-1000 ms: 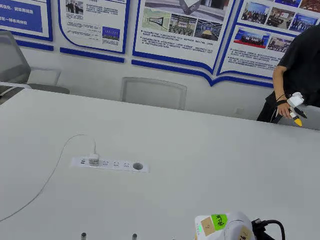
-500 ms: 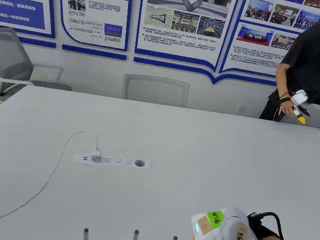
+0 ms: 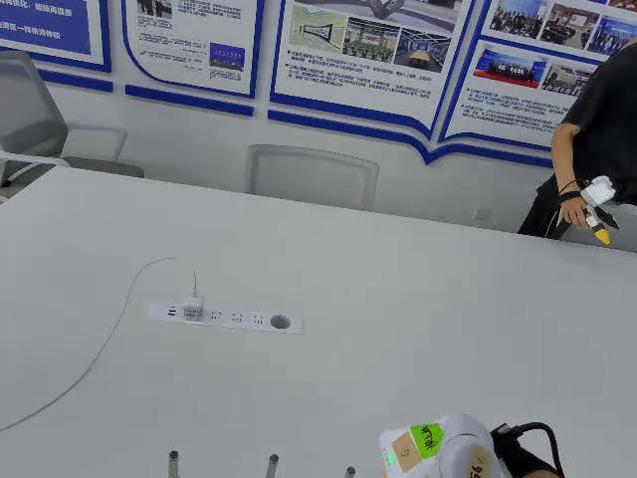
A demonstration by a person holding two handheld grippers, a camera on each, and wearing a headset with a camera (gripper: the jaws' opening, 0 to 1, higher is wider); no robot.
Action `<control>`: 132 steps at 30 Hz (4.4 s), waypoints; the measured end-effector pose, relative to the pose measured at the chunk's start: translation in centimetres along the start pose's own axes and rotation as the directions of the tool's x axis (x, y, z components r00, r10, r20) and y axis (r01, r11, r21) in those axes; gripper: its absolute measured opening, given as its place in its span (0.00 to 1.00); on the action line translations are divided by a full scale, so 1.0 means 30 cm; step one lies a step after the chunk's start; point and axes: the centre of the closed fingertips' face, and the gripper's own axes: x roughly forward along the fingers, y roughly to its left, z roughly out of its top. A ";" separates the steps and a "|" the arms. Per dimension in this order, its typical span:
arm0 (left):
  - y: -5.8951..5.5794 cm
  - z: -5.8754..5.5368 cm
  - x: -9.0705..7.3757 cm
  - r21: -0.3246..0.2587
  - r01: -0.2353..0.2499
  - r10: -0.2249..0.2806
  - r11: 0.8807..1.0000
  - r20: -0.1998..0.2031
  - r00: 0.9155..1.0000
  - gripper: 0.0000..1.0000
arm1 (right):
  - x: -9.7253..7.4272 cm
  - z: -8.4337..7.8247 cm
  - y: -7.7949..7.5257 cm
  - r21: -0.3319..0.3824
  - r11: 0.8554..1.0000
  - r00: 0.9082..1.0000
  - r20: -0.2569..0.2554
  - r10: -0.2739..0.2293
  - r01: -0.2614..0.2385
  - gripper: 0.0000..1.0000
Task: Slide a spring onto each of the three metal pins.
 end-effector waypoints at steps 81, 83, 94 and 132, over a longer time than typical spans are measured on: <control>0.290 -0.451 -0.349 -0.425 -0.423 0.421 0.800 -0.104 0.901 0.42 | 0.145 0.060 -0.358 0.124 0.984 0.991 -0.066 -0.119 0.126 0.12; 0.296 -0.464 -0.353 -0.429 -0.433 0.429 0.793 -0.112 0.896 0.44 | 0.156 0.065 -0.369 0.119 0.985 0.991 -0.069 -0.115 0.123 0.12; 0.335 -0.525 -0.384 -0.461 -0.475 0.465 0.749 -0.145 0.873 0.52 | 0.227 0.101 -0.422 0.101 0.989 0.992 -0.075 -0.100 0.107 0.12; 0.387 -0.552 -0.476 -0.529 -0.507 0.525 0.680 -0.131 0.841 0.64 | 0.406 0.266 -0.571 0.035 0.998 0.995 -0.082 -0.054 0.057 0.12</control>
